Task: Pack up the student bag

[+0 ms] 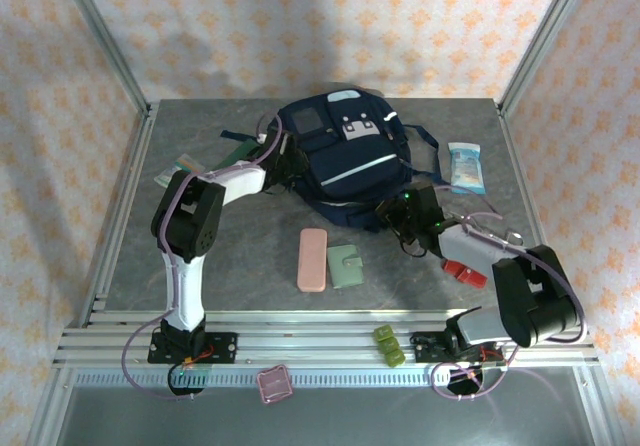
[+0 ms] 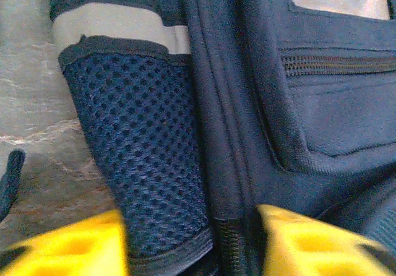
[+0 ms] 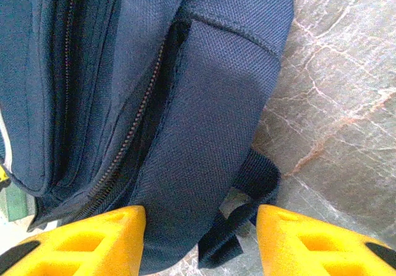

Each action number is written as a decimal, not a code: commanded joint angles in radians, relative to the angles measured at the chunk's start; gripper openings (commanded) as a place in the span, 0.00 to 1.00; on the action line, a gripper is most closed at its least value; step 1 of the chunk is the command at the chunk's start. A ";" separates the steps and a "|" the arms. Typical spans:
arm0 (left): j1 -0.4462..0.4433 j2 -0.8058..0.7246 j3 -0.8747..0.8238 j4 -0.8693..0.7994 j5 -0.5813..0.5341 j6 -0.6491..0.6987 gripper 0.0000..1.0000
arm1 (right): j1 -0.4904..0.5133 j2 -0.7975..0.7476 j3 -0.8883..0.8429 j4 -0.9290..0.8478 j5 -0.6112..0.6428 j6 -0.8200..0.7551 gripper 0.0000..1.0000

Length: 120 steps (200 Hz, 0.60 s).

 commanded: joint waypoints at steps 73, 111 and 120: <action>0.013 -0.254 -0.244 0.197 0.109 -0.132 0.00 | -0.083 0.157 0.163 0.053 0.012 -0.042 0.39; -0.030 -0.360 -0.336 0.255 0.144 -0.192 0.00 | -0.111 0.320 0.391 0.009 0.043 -0.081 0.34; -0.048 -0.376 -0.353 0.271 0.142 -0.205 0.00 | -0.115 0.360 0.442 0.005 0.049 -0.087 0.34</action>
